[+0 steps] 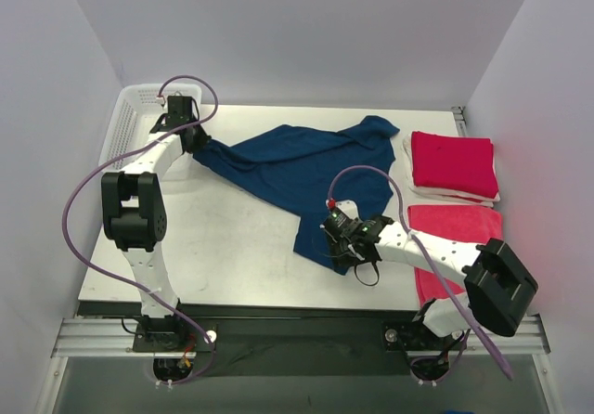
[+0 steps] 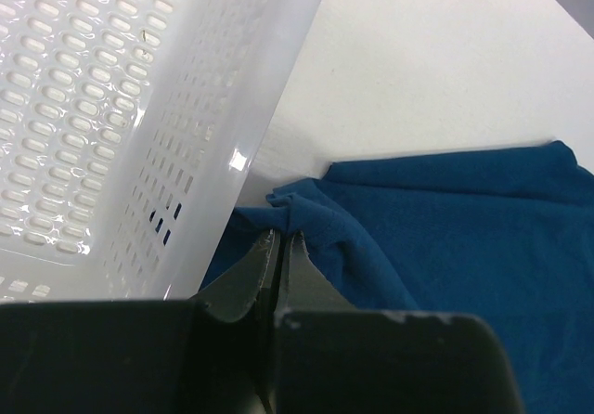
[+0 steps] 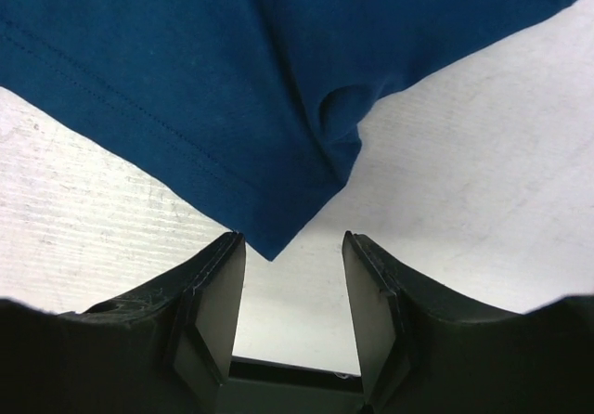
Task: Fold and stack the t-shirts
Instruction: Flatten out the tshirt
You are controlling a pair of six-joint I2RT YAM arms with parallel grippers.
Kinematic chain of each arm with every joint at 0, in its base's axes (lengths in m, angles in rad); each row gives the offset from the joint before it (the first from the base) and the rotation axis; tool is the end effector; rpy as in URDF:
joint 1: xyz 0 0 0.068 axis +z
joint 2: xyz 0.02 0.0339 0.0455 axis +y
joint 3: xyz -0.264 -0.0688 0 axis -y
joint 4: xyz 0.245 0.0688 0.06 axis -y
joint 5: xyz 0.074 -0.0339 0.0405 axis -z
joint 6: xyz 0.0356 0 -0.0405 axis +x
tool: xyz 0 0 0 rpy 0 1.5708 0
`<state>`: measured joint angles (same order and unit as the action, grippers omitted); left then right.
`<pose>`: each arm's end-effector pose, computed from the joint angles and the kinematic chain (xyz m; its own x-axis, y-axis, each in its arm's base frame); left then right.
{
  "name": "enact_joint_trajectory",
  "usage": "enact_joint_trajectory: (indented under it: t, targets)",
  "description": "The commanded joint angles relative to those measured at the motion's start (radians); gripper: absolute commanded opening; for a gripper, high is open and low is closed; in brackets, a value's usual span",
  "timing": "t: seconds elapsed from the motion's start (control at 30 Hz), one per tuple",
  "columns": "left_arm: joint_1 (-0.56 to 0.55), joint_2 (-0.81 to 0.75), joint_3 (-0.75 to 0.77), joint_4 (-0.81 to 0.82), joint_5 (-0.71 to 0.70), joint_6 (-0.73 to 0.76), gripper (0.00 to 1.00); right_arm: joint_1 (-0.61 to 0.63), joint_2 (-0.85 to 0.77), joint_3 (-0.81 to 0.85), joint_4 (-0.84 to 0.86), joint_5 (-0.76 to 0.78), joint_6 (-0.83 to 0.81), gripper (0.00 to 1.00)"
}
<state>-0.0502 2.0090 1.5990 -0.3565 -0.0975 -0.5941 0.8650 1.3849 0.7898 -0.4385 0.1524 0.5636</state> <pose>0.4591 -0.0196 0.2340 -0.5628 -0.5295 -0.6347 -0.4044 0.8461 -0.3473 0.1751 0.1971 0.1915 -0.8461 -0.1787 -0.5023 -0.2956 0.9413 0.1631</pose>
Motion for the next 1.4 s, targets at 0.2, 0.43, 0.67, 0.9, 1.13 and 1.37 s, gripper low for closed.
enact_joint_trajectory:
  t: [0.2, 0.43, 0.67, 0.9, 1.13, 1.37]
  targets:
    - [0.007, -0.033, -0.008, 0.013, -0.01, 0.008, 0.0, 0.005, 0.095, -0.053, 0.082, -0.054, 0.036, 0.41]
    - [0.007, -0.038, -0.013, 0.01, -0.018, 0.01, 0.0, 0.003, 0.128, -0.075, 0.092, -0.088, 0.053, 0.35]
    - [0.009, -0.044, -0.019, 0.007, -0.022, 0.011, 0.0, 0.005, 0.094, -0.093, 0.035, -0.073, 0.073, 0.0]
    - [0.009, -0.067, -0.021, -0.005, -0.018, 0.019, 0.0, 0.005, -0.033, -0.022, -0.13, 0.064, 0.078, 0.0]
    - [0.007, -0.151, -0.05, -0.035, 0.012, 0.033, 0.0, -0.094, -0.242, 0.187, -0.333, 0.328, -0.013, 0.0]
    - [-0.008, -0.317, -0.207, -0.041, 0.08, -0.007, 0.0, -0.316, -0.36, 0.393, -0.344, 0.4, -0.143, 0.0]
